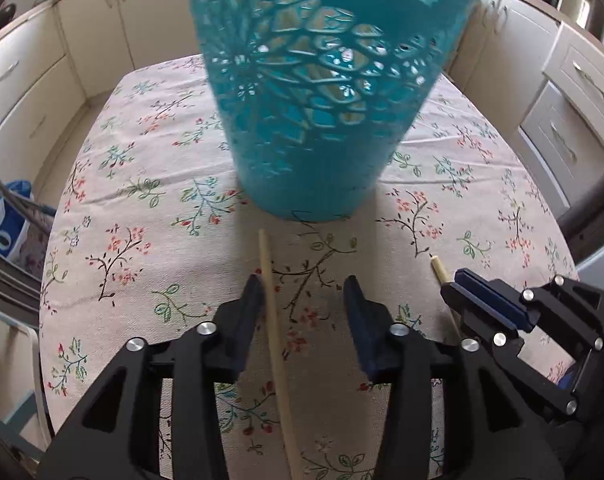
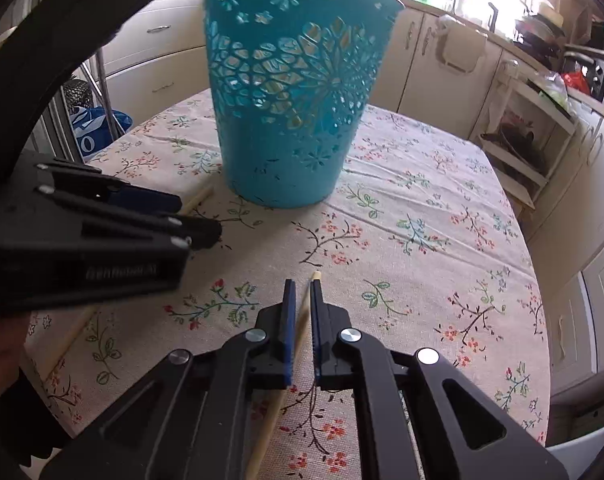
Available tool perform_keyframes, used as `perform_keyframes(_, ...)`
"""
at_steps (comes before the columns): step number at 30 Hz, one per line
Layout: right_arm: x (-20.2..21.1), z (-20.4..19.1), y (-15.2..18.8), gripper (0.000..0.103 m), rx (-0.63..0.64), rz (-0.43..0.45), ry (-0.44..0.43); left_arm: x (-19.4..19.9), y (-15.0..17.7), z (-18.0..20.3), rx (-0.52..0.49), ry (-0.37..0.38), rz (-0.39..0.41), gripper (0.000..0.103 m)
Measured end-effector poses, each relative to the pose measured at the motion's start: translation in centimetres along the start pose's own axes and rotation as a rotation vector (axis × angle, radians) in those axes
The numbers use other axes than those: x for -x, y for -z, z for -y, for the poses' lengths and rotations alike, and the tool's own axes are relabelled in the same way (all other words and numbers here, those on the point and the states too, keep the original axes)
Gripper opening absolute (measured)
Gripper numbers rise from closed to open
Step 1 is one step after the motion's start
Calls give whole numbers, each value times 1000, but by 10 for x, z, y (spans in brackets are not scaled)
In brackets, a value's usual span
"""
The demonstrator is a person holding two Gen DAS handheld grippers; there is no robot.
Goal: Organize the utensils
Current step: 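Close the left tool on a stick while the right tool closes on another, then lift the stick with the left tool over the basket and open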
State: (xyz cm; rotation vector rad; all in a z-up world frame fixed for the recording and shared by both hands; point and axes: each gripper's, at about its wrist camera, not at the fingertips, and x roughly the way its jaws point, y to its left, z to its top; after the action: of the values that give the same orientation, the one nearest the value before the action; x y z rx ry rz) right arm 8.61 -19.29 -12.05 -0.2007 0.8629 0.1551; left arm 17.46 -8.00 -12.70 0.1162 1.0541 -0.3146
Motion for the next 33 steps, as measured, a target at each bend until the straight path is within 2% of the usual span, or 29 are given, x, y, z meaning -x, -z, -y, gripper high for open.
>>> perform_keyframes(2, -3, 2, 1, 28, -16, -20, -1, 0, 1, 4, -19, -19, 2, 45)
perform_keyframes(4, -3, 3, 2, 29, -17, -21, 1, 0, 1, 5, -21, -22, 4, 46)
perform_keyframes(9, -4, 8, 2, 27, -42, -29, -25, 0, 0, 3, -27, -31, 8, 46)
perform_keyframes(11, -4, 8, 2, 12, -42, -29, -52, 0, 1, 5, -36, -37, 11, 46)
perform_keyframes(13, -4, 9, 3, 8, -16, -25, -48, 0, 1, 7, -42, -35, 15, 42)
perform_keyframes(16, -4, 6, 3, 7, -4, -20, -46, 1, 0, 7, -43, -22, 20, 24)
perform_keyframes(18, -4, 8, 2, 7, -9, -21, -39, 1, -1, 4, -36, -15, 20, 19)
perform_keyframes(21, -5, 11, 2, 8, -37, -30, -39, 1, -2, 1, -28, -3, 14, 18)
perform_keyframes(23, -5, 14, 2, 16, -49, -30, -31, -1, -2, 1, -34, -8, 14, 19)
perform_keyframes(25, -6, 16, 2, 17, -55, -30, -27, -2, -2, 3, -54, -26, 18, 26)
perform_keyframes(27, -6, 18, 3, 17, -70, -32, -39, -2, -2, 6, -63, -35, 23, 26)
perform_keyframes(30, -6, 19, 2, 14, -75, -35, -52, -2, -3, 4, -62, -13, 19, 5)
perform_keyframes(33, -6, 20, 2, 10, -74, -35, -66, 2, -1, -1, -37, 20, 16, 5)
